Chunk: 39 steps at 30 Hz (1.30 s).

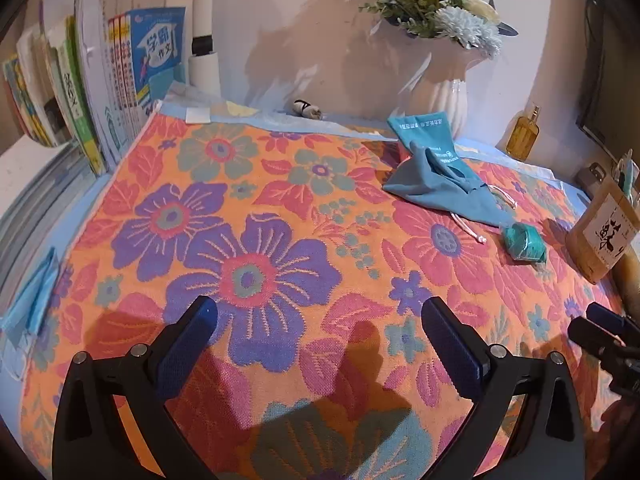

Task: Organize soft objects
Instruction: 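Move both grippers back over the floral table, then grasp the blue cloth with left gripper while right gripper grasps the teal packet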

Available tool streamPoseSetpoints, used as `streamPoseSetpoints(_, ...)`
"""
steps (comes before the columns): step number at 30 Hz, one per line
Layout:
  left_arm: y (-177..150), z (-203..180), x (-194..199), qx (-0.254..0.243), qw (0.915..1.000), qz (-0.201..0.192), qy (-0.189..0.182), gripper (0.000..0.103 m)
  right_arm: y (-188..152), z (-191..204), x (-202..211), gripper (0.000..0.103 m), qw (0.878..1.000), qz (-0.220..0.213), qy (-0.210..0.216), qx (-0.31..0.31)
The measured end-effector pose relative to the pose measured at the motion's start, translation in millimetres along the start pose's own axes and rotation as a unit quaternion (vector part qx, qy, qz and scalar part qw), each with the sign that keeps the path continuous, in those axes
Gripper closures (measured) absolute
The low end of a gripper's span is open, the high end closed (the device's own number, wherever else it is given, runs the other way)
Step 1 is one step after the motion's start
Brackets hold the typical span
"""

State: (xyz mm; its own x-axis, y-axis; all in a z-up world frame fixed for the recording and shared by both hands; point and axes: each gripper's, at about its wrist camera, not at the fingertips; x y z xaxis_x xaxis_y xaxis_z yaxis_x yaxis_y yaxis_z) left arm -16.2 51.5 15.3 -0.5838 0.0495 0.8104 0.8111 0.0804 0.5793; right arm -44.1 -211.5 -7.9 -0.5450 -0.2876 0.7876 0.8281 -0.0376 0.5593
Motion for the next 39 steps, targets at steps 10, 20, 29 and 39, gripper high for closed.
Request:
streamPoseSetpoints(10,50.0,-10.9,22.5,-0.01,0.9981,0.033,-0.051,0.001,45.4,19.1,21.7,0.01,0.998,0.046,0.019,0.031)
streamPoseSetpoints(20,108.1,-66.1,-66.6,-0.078,0.9932,0.029,-0.081,0.001,78.1,5.8,-52.0,0.009,0.998,0.047,-0.024,0.02)
streamPoseSetpoints(29,121.0,-72.4,-97.1,-0.068,0.9901,0.05,-0.112,0.054,78.1,6.5,-63.8,0.039,0.998,0.045,-0.033,0.018)
streamPoseSetpoints(39,91.3,-74.5,-39.0,-0.102,0.9867,-0.017,-0.125,0.095,63.5,8.0,-37.7,0.054,0.999,-0.005,-0.015,0.029)
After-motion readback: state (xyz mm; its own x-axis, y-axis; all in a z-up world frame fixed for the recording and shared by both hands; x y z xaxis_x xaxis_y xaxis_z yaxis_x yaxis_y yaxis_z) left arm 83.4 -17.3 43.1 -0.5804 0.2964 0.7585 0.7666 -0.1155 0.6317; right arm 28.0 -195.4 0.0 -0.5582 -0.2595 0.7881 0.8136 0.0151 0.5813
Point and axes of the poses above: each gripper's, at about its wrist camera, not at the fingertips, and x roughly against the way its jaws point, z to its left, y to its top, and after that the axes turned 9 degrees about z, right-handed
